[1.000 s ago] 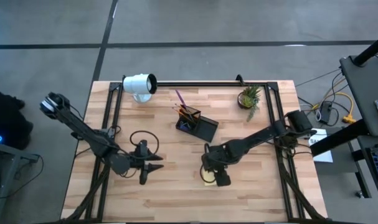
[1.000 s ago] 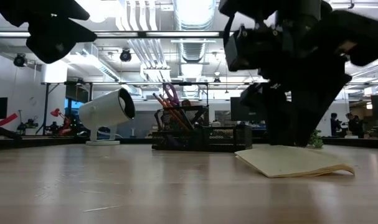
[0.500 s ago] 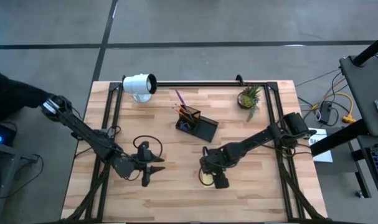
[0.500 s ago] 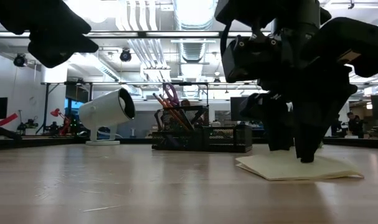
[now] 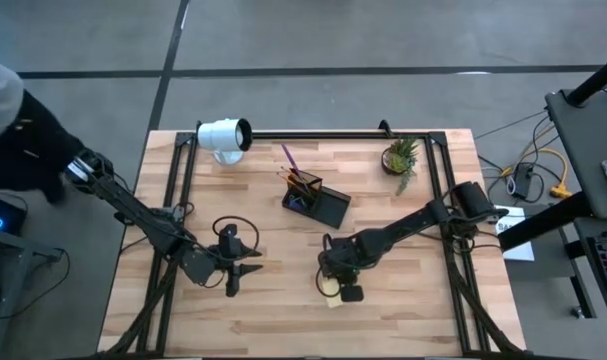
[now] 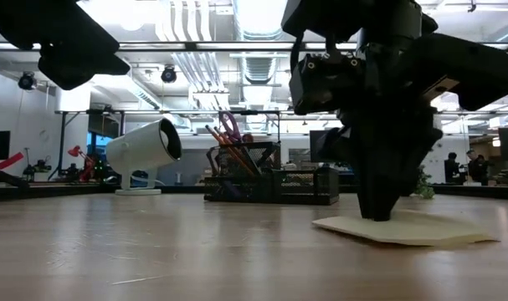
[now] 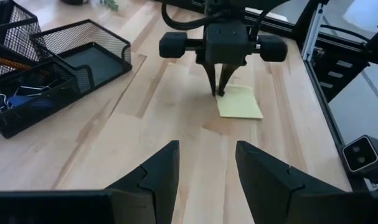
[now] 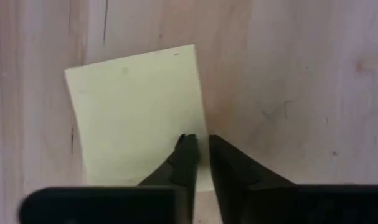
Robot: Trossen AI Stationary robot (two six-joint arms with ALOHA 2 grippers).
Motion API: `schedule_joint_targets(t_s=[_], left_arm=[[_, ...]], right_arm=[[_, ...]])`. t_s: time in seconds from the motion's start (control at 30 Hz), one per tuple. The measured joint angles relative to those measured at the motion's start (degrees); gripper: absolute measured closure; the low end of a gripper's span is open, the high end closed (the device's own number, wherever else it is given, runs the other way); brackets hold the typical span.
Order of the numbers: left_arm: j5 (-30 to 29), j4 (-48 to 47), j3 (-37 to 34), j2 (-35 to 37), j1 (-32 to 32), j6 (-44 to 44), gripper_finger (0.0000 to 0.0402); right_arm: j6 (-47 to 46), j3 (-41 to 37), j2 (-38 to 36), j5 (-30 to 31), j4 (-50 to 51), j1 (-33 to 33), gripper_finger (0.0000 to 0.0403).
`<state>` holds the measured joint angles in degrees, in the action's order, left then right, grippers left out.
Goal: Pick and place office supplies into organizer
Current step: Put the yellow sticky notes into the black desk organizer
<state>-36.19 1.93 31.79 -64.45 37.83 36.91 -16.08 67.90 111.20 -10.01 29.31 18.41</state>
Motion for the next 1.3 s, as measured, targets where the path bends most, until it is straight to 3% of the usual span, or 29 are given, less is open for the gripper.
schedule_joint_targets(t_s=[0.23,0.43,0.6,0.73,0.87,0.93,1.07,1.17,1.3], left_arm=[[0.01,0.11,0.00,0.00,-0.01,0.10,0.0259],[-0.01,0.39,0.22,-0.02,-0.01,0.17,0.0259],[4.22,3.44,0.22,-0.65,-0.54,0.19,0.0259],[12.44,11.18,0.33,-6.75,-3.49,-2.36,0.0259],[14.96,17.99,3.07,-16.09,-8.27,-5.34,0.0259],[15.76,20.42,5.17,-20.12,-10.76,-7.31,0.0259],[26.87,23.60,11.03,-27.20,-15.75,-12.06,0.0259],[30.51,21.83,15.61,-31.57,-17.64,-13.47,0.0259],[33.60,21.44,19.91,-35.96,-18.36,-13.79,0.0259]], right_arm=[[0.22,5.71,-0.47,-0.39,5.60,0.17,0.0395],[0.28,13.02,-3.64,8.54,13.77,0.40,0.0395],[0.24,16.11,-4.70,9.35,22.16,3.88,0.0395],[-1.15,16.00,-4.31,6.59,22.16,11.47,0.0395],[-8.04,15.70,-3.19,12.71,21.12,16.83,0.0391],[-10.55,15.70,-2.36,14.70,20.33,17.94,0.0381],[-12.48,15.70,2.01,14.93,19.62,19.30,0.0340],[-14.68,16.14,4.96,15.12,19.68,19.61,0.0300],[-15.16,17.75,7.09,22.85,19.35,20.92,0.0252]])
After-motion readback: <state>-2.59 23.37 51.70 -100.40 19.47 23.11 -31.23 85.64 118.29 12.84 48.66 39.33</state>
